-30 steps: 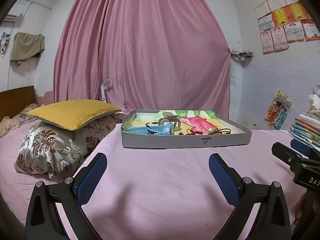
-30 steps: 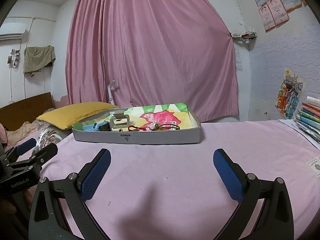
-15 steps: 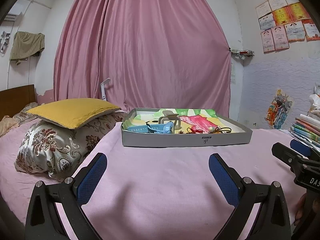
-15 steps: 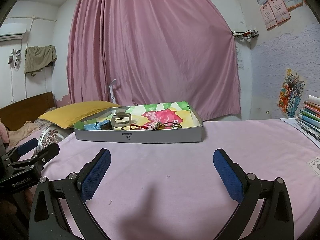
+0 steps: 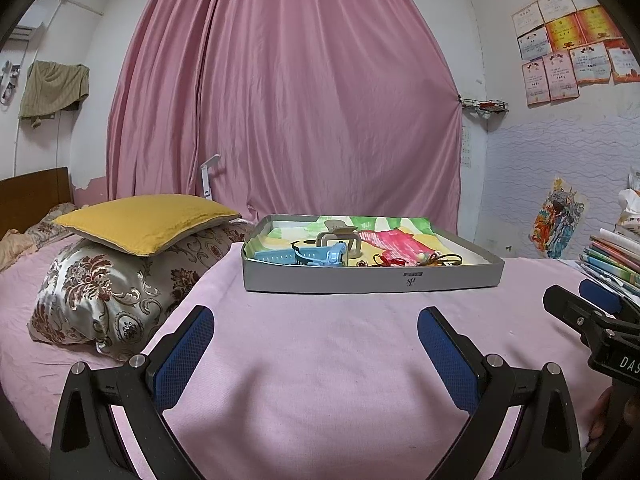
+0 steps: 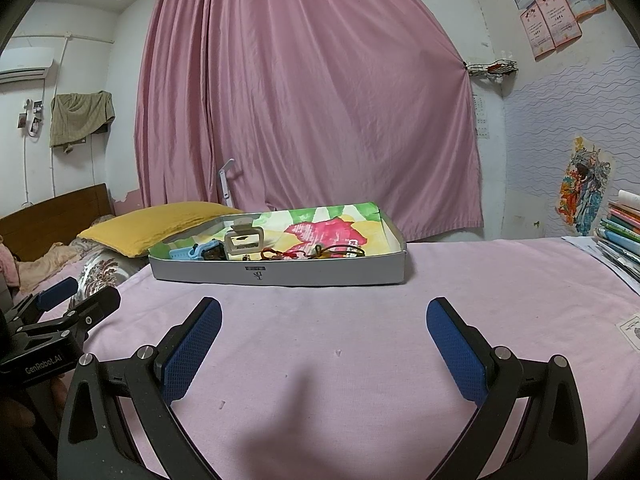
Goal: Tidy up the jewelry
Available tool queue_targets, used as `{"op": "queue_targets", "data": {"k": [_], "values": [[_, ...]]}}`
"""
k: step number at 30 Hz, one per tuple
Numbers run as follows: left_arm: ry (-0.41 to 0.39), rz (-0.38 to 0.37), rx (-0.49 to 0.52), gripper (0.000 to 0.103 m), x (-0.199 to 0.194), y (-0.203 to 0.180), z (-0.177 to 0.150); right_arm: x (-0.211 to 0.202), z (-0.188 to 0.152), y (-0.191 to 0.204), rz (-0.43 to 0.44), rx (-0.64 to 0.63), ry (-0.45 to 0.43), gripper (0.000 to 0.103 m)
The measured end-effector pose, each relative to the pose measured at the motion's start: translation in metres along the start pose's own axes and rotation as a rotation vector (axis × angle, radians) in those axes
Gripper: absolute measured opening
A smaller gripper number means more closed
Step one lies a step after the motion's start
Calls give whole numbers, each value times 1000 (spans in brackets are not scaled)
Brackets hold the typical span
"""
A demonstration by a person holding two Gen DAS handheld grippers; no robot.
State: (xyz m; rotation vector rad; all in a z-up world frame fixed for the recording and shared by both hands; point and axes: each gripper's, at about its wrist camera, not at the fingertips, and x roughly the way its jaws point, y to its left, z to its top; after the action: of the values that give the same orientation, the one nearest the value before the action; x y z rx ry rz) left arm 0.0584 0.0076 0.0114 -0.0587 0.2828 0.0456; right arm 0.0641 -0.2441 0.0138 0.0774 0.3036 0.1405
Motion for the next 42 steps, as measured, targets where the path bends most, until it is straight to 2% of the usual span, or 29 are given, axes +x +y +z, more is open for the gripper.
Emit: {"op": "queue_targets", "data": {"k": [42], "values": [[5,-3,-3,102,0,-1,-1,-2,0,3,4,-3,0,101]]}}
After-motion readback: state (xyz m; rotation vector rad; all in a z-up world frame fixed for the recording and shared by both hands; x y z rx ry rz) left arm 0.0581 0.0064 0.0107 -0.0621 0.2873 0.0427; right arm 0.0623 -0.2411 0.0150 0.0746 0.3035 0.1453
